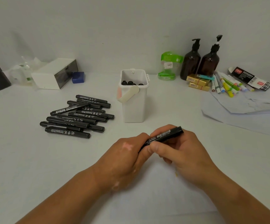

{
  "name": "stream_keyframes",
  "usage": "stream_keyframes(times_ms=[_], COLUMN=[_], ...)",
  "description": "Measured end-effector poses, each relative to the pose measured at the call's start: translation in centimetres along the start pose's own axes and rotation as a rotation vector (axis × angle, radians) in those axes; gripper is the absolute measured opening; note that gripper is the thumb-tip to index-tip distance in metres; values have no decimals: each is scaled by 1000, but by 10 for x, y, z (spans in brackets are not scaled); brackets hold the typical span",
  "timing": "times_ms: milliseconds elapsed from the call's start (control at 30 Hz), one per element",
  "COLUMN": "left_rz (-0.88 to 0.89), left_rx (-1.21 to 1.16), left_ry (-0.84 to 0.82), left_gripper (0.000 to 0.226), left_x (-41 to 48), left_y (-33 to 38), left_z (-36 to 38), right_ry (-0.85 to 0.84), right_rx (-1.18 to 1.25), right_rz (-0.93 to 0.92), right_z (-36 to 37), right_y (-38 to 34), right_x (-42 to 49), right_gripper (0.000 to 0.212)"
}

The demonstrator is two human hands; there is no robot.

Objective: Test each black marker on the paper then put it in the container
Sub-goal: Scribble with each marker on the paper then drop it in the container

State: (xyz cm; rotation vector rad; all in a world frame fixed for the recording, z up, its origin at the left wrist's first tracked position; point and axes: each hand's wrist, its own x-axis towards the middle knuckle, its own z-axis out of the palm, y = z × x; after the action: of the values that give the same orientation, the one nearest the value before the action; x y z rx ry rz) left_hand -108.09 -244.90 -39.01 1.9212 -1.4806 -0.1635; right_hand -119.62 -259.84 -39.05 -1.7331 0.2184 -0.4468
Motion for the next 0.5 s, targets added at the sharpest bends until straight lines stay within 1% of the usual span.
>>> stream_keyframes(times_ms=[100,500], left_rz=[-2,11], left_rx=[-22,-69], left_ry=[-4,-6], left_gripper=[39,29], left_x=[0,-2], left_y=[4,5], left_z=[-1,-1], right_ry=[-5,-90], right_rx=[61,143], right_rz=[11,-17], right_z=[0,-7], right_y=[-1,-3], right_x=[0,1], right_gripper=[22,18])
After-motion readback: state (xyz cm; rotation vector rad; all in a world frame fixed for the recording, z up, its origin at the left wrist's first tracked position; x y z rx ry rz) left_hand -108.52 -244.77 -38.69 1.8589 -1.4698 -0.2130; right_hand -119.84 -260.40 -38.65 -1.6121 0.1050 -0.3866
